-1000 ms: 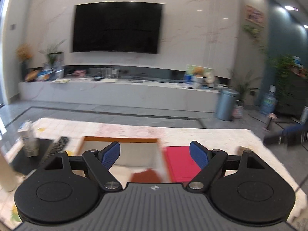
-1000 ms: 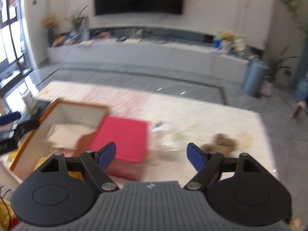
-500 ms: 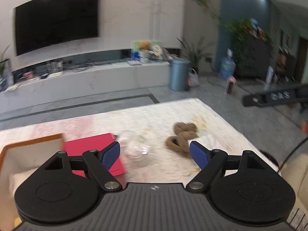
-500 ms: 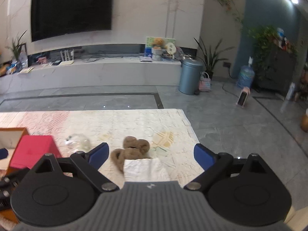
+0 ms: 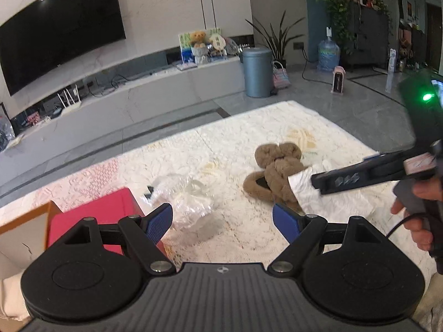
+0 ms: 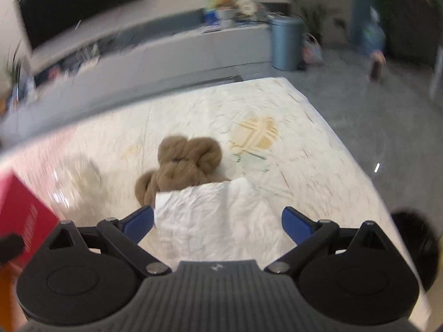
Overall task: Organize soft objects
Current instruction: 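Move both tools back toward the brown teddy bear and white cloth on the table, then grasp the white cloth with the right tool while the left tool grasps the brown teddy bear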
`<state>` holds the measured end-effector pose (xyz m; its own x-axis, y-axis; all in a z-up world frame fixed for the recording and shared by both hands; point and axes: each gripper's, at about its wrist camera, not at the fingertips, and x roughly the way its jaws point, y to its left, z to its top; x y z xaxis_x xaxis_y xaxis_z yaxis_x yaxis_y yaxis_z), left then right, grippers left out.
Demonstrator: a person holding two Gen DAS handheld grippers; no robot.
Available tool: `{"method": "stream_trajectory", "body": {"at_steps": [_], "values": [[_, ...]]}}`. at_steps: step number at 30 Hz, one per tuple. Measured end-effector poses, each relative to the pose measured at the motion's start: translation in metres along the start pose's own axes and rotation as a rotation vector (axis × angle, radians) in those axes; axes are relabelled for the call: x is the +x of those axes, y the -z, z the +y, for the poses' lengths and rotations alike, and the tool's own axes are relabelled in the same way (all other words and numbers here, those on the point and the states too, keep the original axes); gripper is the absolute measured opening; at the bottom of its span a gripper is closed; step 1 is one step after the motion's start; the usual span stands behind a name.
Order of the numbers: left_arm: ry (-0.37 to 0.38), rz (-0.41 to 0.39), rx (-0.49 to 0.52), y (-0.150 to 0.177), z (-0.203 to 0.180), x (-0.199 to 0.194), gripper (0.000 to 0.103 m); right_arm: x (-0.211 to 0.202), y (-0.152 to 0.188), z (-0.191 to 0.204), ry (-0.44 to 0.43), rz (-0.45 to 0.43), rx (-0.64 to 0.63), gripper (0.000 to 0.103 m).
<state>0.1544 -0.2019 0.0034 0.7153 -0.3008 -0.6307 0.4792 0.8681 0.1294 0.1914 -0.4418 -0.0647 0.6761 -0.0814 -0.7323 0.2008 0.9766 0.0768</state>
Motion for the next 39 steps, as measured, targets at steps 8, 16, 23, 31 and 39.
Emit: {"method": "stream_trajectory", "body": {"at_steps": [8,16,23,31,39], "values": [[0.005,0.04,-0.018,0.014,-0.005,0.008,0.096,0.054,0.012,0.004,0.026,0.116,-0.076,0.097],[0.046,0.054,-0.108,0.01,-0.006,0.007,0.096,0.053,0.014,-0.026,-0.028,0.164,0.063,0.081],[0.036,0.044,-0.071,0.009,-0.015,-0.002,0.096,0.027,0.018,-0.051,-0.061,0.168,0.127,0.02],[0.063,0.055,-0.024,-0.011,-0.037,0.001,0.096,-0.019,0.029,-0.098,-0.057,0.1,0.317,0.019],[0.11,0.226,0.043,-0.047,-0.075,0.061,0.096,-0.043,0.042,-0.131,-0.003,0.057,0.395,0.019]]}}
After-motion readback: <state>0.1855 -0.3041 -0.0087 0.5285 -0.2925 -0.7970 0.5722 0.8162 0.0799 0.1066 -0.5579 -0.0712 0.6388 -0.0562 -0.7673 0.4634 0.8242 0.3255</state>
